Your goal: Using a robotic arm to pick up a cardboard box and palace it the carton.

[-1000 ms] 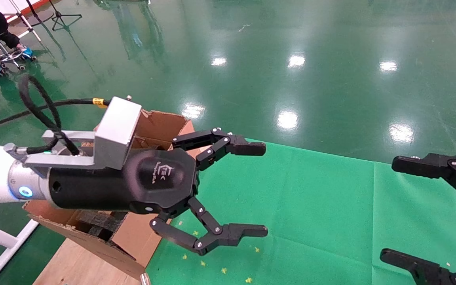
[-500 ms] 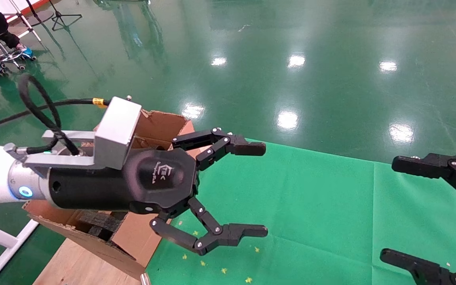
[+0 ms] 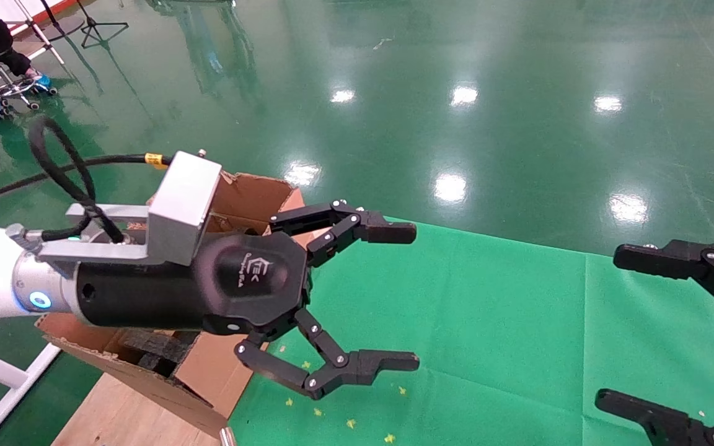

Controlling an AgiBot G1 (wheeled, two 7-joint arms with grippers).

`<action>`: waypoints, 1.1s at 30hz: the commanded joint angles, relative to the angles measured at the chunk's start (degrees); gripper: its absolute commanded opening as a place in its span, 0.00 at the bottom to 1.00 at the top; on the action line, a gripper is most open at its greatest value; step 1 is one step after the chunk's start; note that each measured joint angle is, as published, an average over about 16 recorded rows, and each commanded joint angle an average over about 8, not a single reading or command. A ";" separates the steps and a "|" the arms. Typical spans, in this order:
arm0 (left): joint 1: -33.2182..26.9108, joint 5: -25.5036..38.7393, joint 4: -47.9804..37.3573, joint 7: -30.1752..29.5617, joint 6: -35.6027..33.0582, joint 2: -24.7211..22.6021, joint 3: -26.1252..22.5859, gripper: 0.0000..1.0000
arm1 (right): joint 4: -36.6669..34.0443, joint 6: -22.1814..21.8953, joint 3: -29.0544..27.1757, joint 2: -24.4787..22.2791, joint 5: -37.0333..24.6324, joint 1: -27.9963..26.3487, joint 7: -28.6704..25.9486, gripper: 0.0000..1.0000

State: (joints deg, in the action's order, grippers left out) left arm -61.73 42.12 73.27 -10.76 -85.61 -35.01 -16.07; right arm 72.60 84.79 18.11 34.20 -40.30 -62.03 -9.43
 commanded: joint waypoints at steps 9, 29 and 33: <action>0.00 0.00 0.00 0.00 0.00 0.00 0.00 1.00 | 0.00 0.00 0.00 0.00 0.00 0.00 0.00 1.00; 0.00 -0.01 0.00 0.00 0.00 0.00 0.00 1.00 | 0.00 0.00 0.00 0.00 0.00 0.00 0.00 1.00; 0.00 -0.01 0.00 0.00 0.00 0.00 0.00 1.00 | 0.00 0.00 0.00 0.00 0.00 0.00 0.00 1.00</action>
State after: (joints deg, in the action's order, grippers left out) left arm -61.73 42.11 73.27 -10.76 -85.61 -35.01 -16.07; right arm 72.60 84.79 18.11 34.20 -40.30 -62.03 -9.43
